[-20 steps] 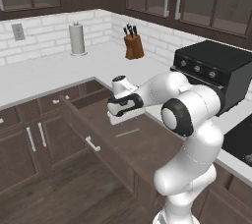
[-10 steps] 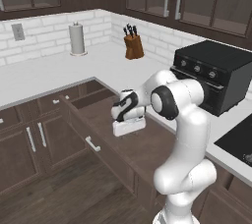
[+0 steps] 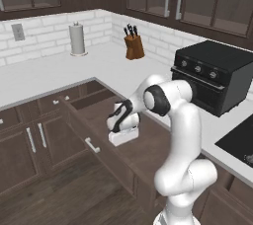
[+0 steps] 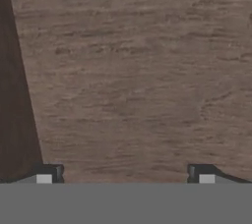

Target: Take a straw from the drawer in front and place it inside the glass cup on the dining counter.

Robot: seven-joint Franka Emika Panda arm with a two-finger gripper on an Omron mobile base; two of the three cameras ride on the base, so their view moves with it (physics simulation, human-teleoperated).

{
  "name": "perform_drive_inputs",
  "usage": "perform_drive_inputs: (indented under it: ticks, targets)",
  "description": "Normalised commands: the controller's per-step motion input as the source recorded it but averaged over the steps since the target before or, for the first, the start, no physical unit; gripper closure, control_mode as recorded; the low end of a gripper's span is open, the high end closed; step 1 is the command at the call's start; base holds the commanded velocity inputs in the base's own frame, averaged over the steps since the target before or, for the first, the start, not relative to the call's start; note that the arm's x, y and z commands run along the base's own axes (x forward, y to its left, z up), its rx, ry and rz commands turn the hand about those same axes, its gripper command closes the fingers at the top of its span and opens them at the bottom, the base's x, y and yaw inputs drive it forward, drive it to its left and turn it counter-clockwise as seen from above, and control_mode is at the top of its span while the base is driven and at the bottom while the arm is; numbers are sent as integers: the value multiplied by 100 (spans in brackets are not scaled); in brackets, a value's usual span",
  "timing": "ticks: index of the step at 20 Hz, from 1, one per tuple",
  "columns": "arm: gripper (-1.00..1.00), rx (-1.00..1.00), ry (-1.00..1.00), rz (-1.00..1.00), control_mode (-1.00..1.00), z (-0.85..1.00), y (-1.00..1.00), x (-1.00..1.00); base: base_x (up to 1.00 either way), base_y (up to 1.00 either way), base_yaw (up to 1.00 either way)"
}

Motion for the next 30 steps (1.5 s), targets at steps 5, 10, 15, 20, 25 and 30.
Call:
perform_drive_inputs:
  ticks: [5,10,15,20,25,30]
  targets:
    - [-100,0,0,9,-100,-26,57,-16,0,0,0]
    - [-100,0,0,8,-100,-13,96,-51,0,0,0]
    - [-100,0,-2,6,-100,1,96,-70,0,0,0]
    - [-100,0,-13,0,-100,45,13,-7,0,0,0]
    - [-100,-1,-16,1,-100,42,-9,43,0,0,0]
    - [-100,-4,-15,8,-100,5,-13,54,0,0,0]
